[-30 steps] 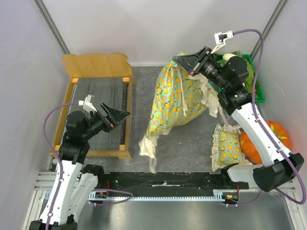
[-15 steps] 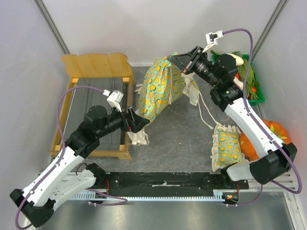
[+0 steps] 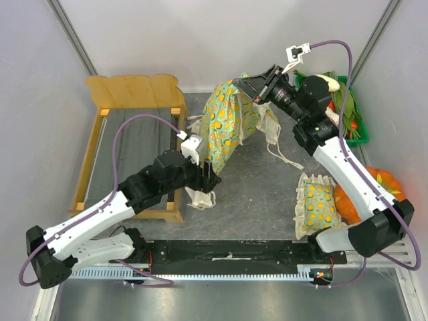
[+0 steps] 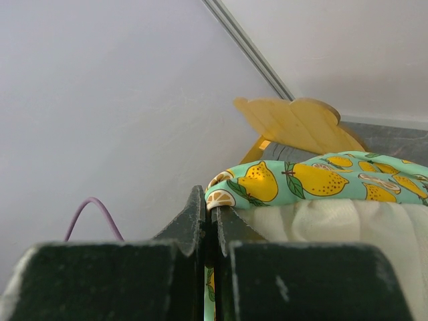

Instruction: Set up the pet bed

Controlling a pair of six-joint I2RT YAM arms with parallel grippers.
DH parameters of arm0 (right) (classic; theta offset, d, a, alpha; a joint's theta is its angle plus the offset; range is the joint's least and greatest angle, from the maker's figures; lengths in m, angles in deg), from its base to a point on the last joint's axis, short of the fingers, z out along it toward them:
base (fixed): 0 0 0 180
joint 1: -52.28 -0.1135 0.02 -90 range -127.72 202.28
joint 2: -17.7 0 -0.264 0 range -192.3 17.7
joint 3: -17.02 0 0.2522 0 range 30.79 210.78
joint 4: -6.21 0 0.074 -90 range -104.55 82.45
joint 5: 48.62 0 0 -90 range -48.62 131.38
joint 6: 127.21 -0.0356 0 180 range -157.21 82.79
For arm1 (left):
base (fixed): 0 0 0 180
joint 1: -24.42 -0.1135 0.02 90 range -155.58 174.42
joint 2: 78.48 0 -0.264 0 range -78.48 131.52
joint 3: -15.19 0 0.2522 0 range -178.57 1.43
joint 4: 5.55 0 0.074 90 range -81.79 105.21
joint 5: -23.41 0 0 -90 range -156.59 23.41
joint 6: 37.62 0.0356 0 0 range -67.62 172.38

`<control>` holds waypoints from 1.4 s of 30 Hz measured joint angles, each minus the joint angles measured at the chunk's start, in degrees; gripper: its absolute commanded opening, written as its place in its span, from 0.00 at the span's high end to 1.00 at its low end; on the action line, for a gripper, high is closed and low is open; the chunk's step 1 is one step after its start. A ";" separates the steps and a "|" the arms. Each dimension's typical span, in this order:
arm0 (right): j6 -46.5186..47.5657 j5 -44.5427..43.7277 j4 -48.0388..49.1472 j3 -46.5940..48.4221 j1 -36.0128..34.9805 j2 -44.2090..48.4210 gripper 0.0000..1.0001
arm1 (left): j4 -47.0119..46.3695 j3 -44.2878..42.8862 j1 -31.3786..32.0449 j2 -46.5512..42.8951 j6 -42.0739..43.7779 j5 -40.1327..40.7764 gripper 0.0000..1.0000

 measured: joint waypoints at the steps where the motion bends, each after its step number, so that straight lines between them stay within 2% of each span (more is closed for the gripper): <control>1: 0.00 0.11 0.02 0.00 -0.02 0.00 1.00 | 0.00 -0.13 0.35 0.50 -0.15 0.90 0.73; 3: 0.17 0.24 0.02 0.00 0.00 0.00 1.00 | 0.94 -1.16 0.59 1.79 0.00 4.46 0.98; 6: 1.20 1.14 -2.14 2.86 0.00 -1.27 1.00 | 4.98 -6.75 0.13 4.11 2.10 12.48 0.98; 9: 1.68 3.10 -2.93 11.89 0.00 -6.64 1.00 | 7.67 -14.67 -3.74 5.77 5.79 16.61 0.98; 15: -0.79 8.81 -1.25 35.10 -0.39 -21.35 1.00 | 8.79 -32.74 -23.98 8.48 13.86 16.52 0.98; 18: -2.23 11.39 -0.17 48.59 -2.32 -28.81 1.00 | 8.81 -41.16 -27.96 10.25 18.93 16.87 0.98; 22: -1.68 12.98 0.87 57.79 -9.20 -36.68 1.00 | 7.76 -49.00 -31.23 11.82 25.75 18.32 0.98; 28: 3.26 17.38 1.79 57.22 -19.61 -40.17 1.00 | 5.68 -49.13 -39.87 10.32 30.93 19.74 0.98; 30: 5.57 18.91 2.80 51.56 -22.77 -39.58 1.00 | 5.25 -45.57 -41.16 8.07 31.43 20.48 0.98; 34: 10.71 18.84 4.55 30.56 -27.93 -36.02 1.00 | 9.73 -33.05 -41.66 -0.48 27.96 22.67 0.98; 36: 12.85 18.32 4.13 19.47 -30.51 -35.26 0.97 | 16.28 -26.01 -41.79 -6.27 23.89 23.56 0.79; 37: 13.55 18.16 3.58 15.41 -31.43 -35.26 0.85 | 19.17 -23.65 -41.79 -8.59 21.94 23.82 0.63; 38: 14.19 18.16 3.19 11.87 -32.26 -35.17 0.74 | 22.69 -21.53 -41.79 -11.28 19.87 24.02 0.39; 41: 14.91 18.60 2.10 1.16 -34.60 -33.68 0.55 | 31.69 -18.53 -41.79 -17.97 13.90 24.22 0.13; 42: 14.84 19.08 1.90 -1.14 -35.04 -32.89 0.41 | 33.83 -18.56 -41.79 -19.87 11.85 24.15 0.11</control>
